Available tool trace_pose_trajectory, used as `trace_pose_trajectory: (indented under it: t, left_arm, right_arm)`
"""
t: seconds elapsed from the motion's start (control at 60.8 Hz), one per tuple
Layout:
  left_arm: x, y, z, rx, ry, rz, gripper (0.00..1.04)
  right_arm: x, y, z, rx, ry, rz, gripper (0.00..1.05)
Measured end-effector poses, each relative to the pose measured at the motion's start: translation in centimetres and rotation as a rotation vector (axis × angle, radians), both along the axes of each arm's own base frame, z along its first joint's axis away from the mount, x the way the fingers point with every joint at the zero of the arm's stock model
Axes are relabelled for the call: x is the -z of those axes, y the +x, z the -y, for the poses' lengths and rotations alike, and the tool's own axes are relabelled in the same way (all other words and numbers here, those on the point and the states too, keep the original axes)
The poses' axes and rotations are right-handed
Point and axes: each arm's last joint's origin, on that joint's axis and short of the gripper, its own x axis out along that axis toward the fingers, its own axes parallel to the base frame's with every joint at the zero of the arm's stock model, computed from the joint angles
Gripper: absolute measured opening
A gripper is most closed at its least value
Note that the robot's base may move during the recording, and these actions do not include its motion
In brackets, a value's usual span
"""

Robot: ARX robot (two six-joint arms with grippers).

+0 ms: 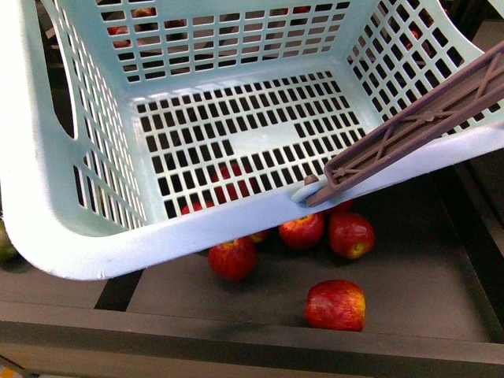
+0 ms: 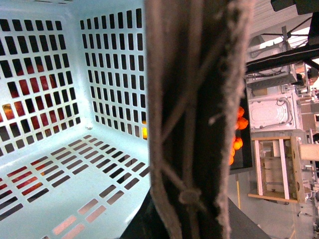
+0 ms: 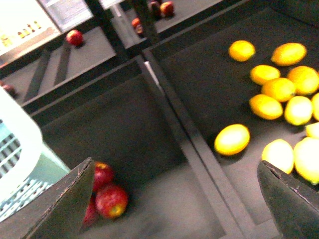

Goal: Pick lemon and mango into basket

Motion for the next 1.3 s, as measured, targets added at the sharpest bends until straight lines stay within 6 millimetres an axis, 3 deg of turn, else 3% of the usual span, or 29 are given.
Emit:
trace_pose_trajectory:
  t: [0.115,0.263,0.477,0.773,1.3]
  left_arm:
    - [0.0,0.0,0.0,0.002,0.0,0.0,0.06]
    - [0.0,0.0,0.0,0.004,-0.002,-0.002,0.06]
    - [0.0,0.0,0.0,0.001,0.0,0.001,0.06]
    - [0.0,0.0,0.0,0.001,-0.001,-0.001,0.06]
    - [0.0,0.0,0.0,0.003,-0.001,-0.001,0.06]
  right_arm:
    - [1.3,4.3,2.5,0.066,0.094,-0.099,0.96]
    - [5.5,10.0,6.0,0.197,0.271,-0.321,0.96]
    - [9.8,15.1,9.1,0.326,0.433,-0.451,0.96]
    - [13.2,18.4,9.6,0.395,0.544,-0.516,0.96]
    - [17.7,23.1,9.2,0.462,0.551,-0.598,0.96]
